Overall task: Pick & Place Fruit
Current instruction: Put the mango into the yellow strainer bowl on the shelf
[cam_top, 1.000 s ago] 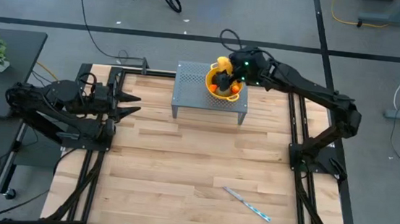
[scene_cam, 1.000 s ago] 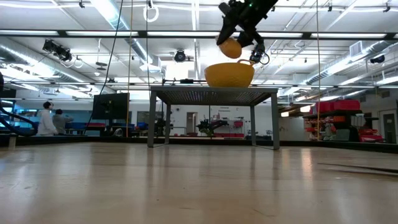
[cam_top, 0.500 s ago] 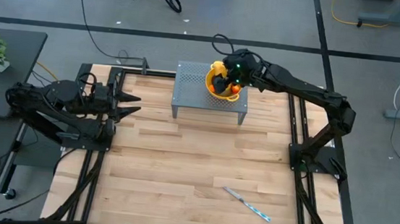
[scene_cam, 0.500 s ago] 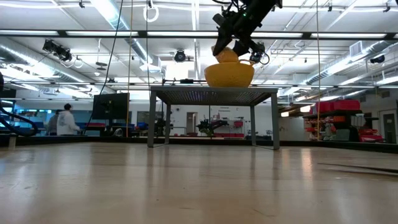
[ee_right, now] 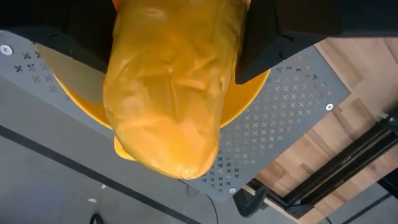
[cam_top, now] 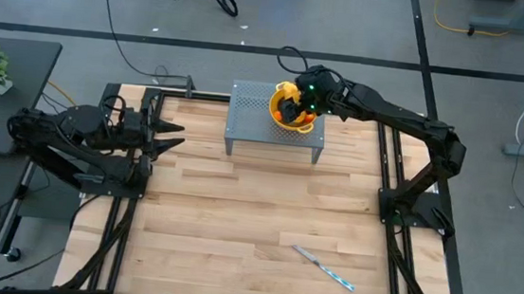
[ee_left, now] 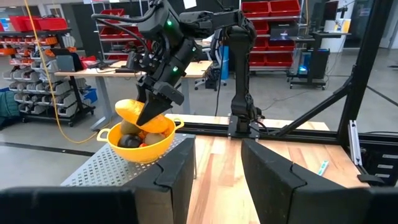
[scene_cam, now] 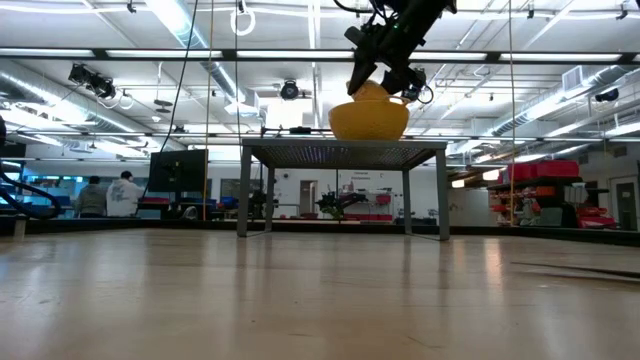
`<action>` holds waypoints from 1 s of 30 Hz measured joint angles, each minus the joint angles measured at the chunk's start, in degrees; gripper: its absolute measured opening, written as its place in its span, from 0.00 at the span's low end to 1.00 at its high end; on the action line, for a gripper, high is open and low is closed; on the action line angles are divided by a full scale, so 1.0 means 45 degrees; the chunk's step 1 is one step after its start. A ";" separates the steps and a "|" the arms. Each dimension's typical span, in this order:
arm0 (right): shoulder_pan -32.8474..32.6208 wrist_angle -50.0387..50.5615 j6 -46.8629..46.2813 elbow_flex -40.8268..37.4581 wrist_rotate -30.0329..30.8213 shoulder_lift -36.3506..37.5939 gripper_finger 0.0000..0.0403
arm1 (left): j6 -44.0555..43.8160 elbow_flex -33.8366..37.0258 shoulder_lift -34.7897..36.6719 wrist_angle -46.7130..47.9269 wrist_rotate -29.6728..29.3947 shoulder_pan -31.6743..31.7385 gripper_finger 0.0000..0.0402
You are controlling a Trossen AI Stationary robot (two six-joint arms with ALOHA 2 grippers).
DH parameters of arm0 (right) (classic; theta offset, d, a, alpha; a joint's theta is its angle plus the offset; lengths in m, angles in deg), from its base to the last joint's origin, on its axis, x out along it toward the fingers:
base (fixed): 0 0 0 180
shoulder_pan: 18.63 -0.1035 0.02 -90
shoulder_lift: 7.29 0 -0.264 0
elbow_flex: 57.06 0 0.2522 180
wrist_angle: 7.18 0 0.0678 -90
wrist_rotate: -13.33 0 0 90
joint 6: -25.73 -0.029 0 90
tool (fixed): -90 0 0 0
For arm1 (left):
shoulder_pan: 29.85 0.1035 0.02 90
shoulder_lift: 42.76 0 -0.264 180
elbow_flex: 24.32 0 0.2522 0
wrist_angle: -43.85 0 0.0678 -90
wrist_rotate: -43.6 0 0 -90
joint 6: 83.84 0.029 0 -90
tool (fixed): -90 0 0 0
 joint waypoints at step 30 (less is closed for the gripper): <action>0.0199 0.0486 0.0000 0.0000 -0.0672 0.0000 0.81 | -0.0234 0.0000 0.0000 -0.0010 0.0003 -0.0004 0.35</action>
